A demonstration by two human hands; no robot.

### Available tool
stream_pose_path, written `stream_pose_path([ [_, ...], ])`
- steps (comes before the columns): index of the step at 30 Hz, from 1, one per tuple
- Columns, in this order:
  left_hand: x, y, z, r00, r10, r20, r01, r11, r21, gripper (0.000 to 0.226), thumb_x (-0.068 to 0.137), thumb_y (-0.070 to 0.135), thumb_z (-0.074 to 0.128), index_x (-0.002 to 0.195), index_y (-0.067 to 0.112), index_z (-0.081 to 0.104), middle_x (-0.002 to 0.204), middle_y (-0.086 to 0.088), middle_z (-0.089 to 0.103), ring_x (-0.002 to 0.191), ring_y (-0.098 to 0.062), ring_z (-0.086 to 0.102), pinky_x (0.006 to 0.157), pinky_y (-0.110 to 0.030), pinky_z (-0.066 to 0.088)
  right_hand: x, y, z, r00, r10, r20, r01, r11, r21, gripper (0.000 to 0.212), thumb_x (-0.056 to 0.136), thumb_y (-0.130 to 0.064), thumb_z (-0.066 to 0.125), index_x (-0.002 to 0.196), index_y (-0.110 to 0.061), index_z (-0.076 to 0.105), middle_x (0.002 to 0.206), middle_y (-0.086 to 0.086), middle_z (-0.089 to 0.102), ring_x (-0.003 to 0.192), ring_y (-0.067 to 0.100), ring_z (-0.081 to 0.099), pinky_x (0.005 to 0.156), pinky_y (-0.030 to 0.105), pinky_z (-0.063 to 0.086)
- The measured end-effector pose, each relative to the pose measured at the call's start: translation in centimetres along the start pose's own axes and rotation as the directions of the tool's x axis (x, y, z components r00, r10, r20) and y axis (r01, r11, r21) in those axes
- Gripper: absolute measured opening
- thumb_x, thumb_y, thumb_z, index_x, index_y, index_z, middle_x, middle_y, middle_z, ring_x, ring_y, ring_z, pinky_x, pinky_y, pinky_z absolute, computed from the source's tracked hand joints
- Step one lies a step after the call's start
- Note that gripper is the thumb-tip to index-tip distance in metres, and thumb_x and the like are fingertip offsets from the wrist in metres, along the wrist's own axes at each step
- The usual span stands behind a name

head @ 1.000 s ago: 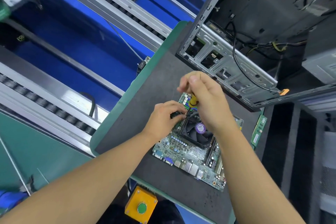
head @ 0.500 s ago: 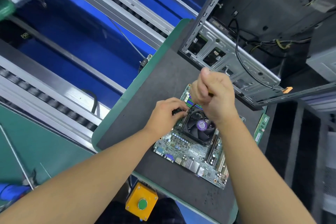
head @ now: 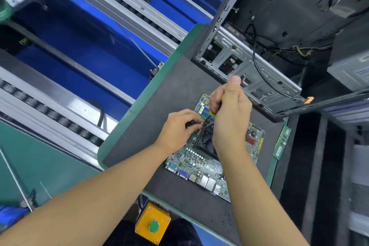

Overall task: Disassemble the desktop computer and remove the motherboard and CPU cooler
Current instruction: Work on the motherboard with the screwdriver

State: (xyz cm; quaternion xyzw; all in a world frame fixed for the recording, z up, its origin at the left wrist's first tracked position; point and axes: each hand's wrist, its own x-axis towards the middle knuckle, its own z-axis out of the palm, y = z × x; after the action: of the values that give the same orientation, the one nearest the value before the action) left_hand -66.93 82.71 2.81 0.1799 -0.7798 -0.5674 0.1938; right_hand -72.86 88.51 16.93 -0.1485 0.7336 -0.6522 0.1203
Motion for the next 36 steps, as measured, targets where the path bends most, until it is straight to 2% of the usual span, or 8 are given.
stream_pose_path([
  [6, 0.0, 0.2, -0.2, 1.000, 0.019, -0.008, -0.019, 1.000, 0.013, 0.011, 0.080, 0.000, 0.076, 0.089, 0.007, 0.076, 0.093, 0.005, 0.070, 0.085, -0.004, 0.063, 0.083, -0.006, 0.041, 0.4, 0.9, 0.2, 0.953, -0.108, 0.283, 0.079, 0.990, 0.113, 0.050, 0.094, -0.033, 0.048, 0.045, -0.027, 0.038, 0.045, -0.009, 0.030, 0.044, 0.014, 0.024, 0.051, 0.021, 0.022],
  [13, -0.2, -0.5, 0.1, 0.999, 0.017, -0.029, -0.019, 0.999, -0.041, 0.010, 0.080, 0.004, 0.079, 0.090, 0.007, 0.077, 0.097, 0.001, 0.072, 0.088, -0.007, 0.065, 0.087, -0.017, 0.048, 4.2, 0.9, -1.9, 0.728, 0.026, 0.685, -0.219, 0.956, 0.196, 0.024, 0.091, -0.023, 0.048, 0.072, -0.018, 0.035, 0.043, -0.011, 0.031, 0.041, 0.009, 0.015, 0.045, 0.023, 0.015],
  [19, -0.4, 0.0, -0.7, 0.999, 0.039, -0.005, -0.039, 0.995, -0.095, 0.016, 0.081, 0.003, 0.078, 0.096, 0.009, 0.076, 0.107, 0.001, 0.069, 0.103, -0.007, 0.065, 0.097, -0.020, 0.047, 2.5, 1.1, -1.8, 0.883, -0.029, 0.469, -0.009, 0.997, 0.078, 0.024, 0.095, -0.031, 0.051, 0.071, -0.027, 0.050, 0.067, 0.003, 0.060, 0.058, 0.022, 0.046, 0.058, 0.031, 0.038],
  [22, -0.4, 0.5, -1.3, 0.999, 0.049, 0.000, -0.049, 0.995, -0.091, 0.020, 0.083, 0.007, 0.078, 0.102, 0.013, 0.075, 0.116, 0.003, 0.065, 0.112, -0.010, 0.062, 0.102, -0.025, 0.045, 1.5, 0.3, -2.5, 0.963, -0.114, 0.246, 0.159, 0.972, -0.172, 0.029, 0.095, -0.037, 0.054, 0.071, -0.023, 0.062, 0.082, -0.002, 0.060, 0.076, 0.012, 0.056, 0.071, 0.023, 0.043],
  [26, 0.4, 1.3, -1.7, 0.990, 0.132, 0.052, -0.133, 0.991, 0.010, 0.025, 0.084, 0.013, 0.078, 0.109, 0.012, 0.076, 0.112, 0.001, 0.071, 0.106, -0.010, 0.065, 0.099, -0.030, 0.048, 1.7, -2.2, -4.1, 0.963, -0.166, 0.213, 0.268, 0.697, -0.665, 0.044, 0.102, -0.041, 0.045, 0.069, -0.019, 0.064, 0.081, -0.003, 0.057, 0.077, 0.013, 0.058, 0.073, 0.023, 0.041],
  [29, 1.0, 1.7, -1.5, 0.987, 0.142, 0.072, -0.147, 0.988, 0.054, 0.019, 0.086, 0.013, 0.076, 0.104, 0.007, 0.077, 0.103, -0.003, 0.075, 0.095, -0.012, 0.068, 0.092, -0.030, 0.051, 1.6, -4.0, -3.9, 0.954, 0.012, 0.299, 0.285, 0.267, -0.921, 0.044, 0.103, -0.047, 0.034, 0.085, -0.011, 0.051, 0.075, 0.003, 0.052, 0.070, 0.029, 0.047, 0.062, 0.039, 0.034],
  [31, 1.0, 1.9, -1.5, 0.987, 0.145, 0.072, -0.149, 0.987, 0.057, 0.015, 0.087, 0.013, 0.075, 0.100, 0.005, 0.078, 0.096, -0.003, 0.075, 0.087, -0.013, 0.068, 0.086, -0.029, 0.052, 1.6, -5.4, -3.7, 0.940, 0.093, 0.329, 0.326, 0.045, -0.944, 0.040, 0.102, -0.051, 0.036, 0.089, -0.014, 0.042, 0.080, 0.014, 0.056, 0.071, 0.033, 0.048, 0.058, 0.037, 0.028],
  [36, 1.2, 2.0, -1.9, 0.972, 0.197, 0.130, -0.213, 0.969, 0.128, 0.013, 0.087, 0.013, 0.075, 0.099, 0.009, 0.079, 0.095, 0.000, 0.075, 0.087, -0.011, 0.068, 0.086, -0.028, 0.052, 2.5, -8.2, -2.3, 0.806, 0.519, 0.284, 0.403, -0.130, -0.906, 0.022, 0.097, -0.028, 0.058, 0.089, -0.011, 0.048, 0.110, 0.015, 0.062, 0.091, 0.035, 0.058, 0.068, 0.032, 0.038],
])
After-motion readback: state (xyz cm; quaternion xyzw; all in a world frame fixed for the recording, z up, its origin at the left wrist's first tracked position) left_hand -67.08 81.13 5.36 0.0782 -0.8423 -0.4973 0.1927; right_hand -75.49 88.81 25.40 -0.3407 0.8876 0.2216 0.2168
